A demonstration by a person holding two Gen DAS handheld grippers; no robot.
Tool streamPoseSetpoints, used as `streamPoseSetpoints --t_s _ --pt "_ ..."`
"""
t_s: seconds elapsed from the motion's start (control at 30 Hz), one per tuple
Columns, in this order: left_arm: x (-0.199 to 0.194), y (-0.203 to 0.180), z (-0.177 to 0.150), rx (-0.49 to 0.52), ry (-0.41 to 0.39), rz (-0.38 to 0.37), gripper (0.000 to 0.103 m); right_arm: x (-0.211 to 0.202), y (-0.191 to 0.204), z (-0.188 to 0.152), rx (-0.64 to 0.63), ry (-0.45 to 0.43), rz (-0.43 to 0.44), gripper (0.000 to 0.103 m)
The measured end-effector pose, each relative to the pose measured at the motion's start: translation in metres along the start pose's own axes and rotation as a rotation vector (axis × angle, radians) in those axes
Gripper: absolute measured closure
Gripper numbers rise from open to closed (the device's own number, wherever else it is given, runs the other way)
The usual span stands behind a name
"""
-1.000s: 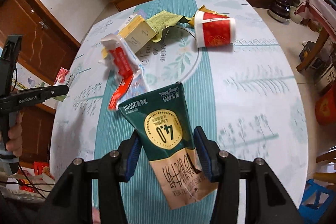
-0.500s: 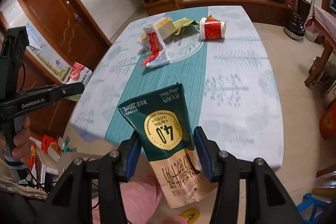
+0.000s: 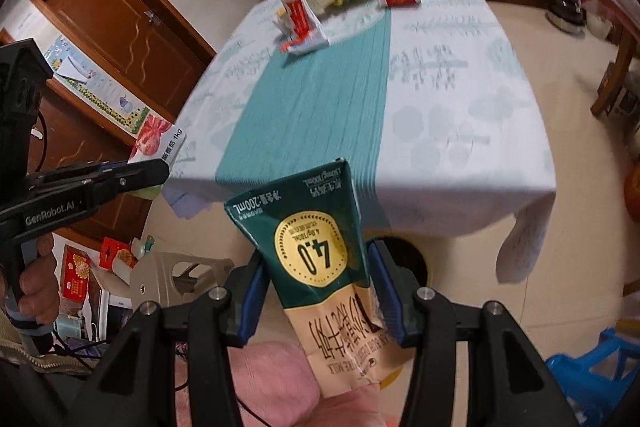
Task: Collect trash
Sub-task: 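Carry the snack bag and green tube over the bin and release both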
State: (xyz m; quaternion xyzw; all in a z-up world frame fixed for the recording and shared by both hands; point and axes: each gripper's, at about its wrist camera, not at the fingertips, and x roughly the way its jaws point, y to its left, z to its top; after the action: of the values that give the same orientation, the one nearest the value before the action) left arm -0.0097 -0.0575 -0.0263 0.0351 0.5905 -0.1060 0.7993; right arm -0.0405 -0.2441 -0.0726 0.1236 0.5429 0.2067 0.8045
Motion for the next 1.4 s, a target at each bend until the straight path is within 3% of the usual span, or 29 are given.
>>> streamPoseSetpoints --t_s 0.23,0.43,0.9,1.1,1.17,1.2,1.4 --pt "0.075 -0.01 -0.03 0.057 0.117 -0.041 0.089 0.053 -0.021 -0.036 0.112 0.114 -0.025 0.054" --pt "0.154 -0.014 -0.058 0.073 0.166 -0.042 0.088 0.117 -0.047 -0.071 0.216 0.209 -0.075 0.054" --pt "0.3 -0.013 -0.097 0.095 0.201 -0.031 0.083 0.258 -0.097 -0.117 0.325 0.297 -0.141 0.053" --pt "0.322 -0.014 -0.108 0.095 0.186 -0.005 0.064 0.291 -0.109 -0.12 0.342 0.297 -0.14 0.052" --pt "0.327 -0.012 -0.111 0.083 0.188 0.0 0.05 0.295 -0.111 -0.12 0.353 0.283 -0.131 0.052" --pt "0.328 -0.011 -0.112 0.077 0.19 0.002 0.047 0.297 -0.112 -0.12 0.356 0.273 -0.126 0.052" --pt "0.331 0.001 -0.111 0.025 0.205 -0.007 0.039 0.302 -0.119 -0.115 0.363 0.257 -0.14 0.032"
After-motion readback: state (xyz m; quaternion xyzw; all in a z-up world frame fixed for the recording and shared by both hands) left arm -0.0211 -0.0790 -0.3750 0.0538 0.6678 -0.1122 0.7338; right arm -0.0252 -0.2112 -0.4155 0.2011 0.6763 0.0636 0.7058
